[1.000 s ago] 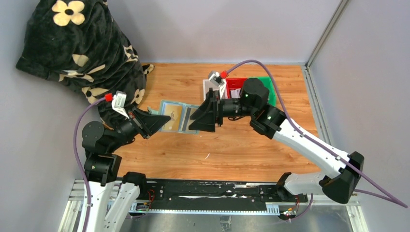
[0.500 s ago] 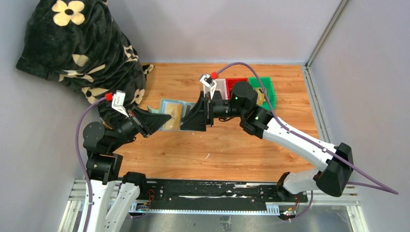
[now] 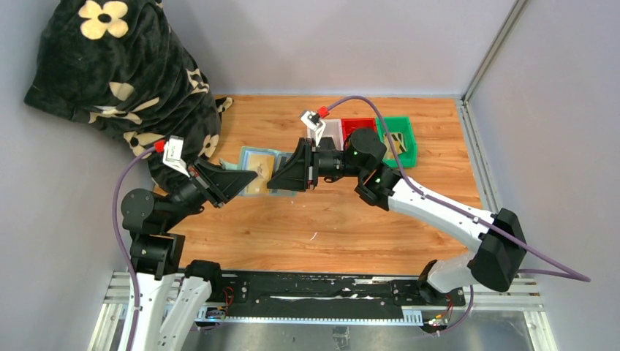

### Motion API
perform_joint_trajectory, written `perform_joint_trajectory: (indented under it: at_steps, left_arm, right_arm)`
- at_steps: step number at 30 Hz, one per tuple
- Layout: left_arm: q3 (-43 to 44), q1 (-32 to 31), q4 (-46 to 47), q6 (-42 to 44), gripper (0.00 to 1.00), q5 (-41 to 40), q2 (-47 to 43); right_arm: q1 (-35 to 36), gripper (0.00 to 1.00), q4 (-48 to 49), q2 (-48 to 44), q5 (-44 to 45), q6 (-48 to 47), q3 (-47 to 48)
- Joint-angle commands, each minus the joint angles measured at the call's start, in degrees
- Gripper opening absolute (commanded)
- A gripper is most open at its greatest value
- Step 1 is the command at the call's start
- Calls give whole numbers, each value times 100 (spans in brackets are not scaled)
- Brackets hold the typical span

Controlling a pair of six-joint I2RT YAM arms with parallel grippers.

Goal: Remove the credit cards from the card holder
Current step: Remove the credit card from the card holder.

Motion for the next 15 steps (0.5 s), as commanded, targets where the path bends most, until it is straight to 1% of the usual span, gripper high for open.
perform_joint_trajectory:
  at_steps: [1,4,5,7,10,13,14,15]
  left_arm:
    - [-11,-29,215,-99,0,388,-56]
    - [48,-29,99,16,0,373,-74]
    - [70,-29,70,36,0,367,-81]
    - [95,-29,36,73,0,342,-83]
    - [134,-29,-21,139,0,275,-73]
    - [230,-29,-275,317,0,35,-72]
    - [262,-29,-377,398,0,-84,-82]
    - [281,-29,-455,477,0,-180,-95]
  right_arm:
    - [71,26,983,70,-74,499,-107]
    - [8,11,1200,-32,-128,622,-266]
    - [-18,5,1302,-71,-144,667,-332]
    - [-54,0,1561,-158,-169,773,-477]
    - [-76,0,1836,-290,-238,869,-634]
    - [-78,0,2132,-376,-298,1007,-786]
    - [-72,1,2181,-399,-306,1042,-816]
    - [-69,7,2162,-413,-306,1037,-812]
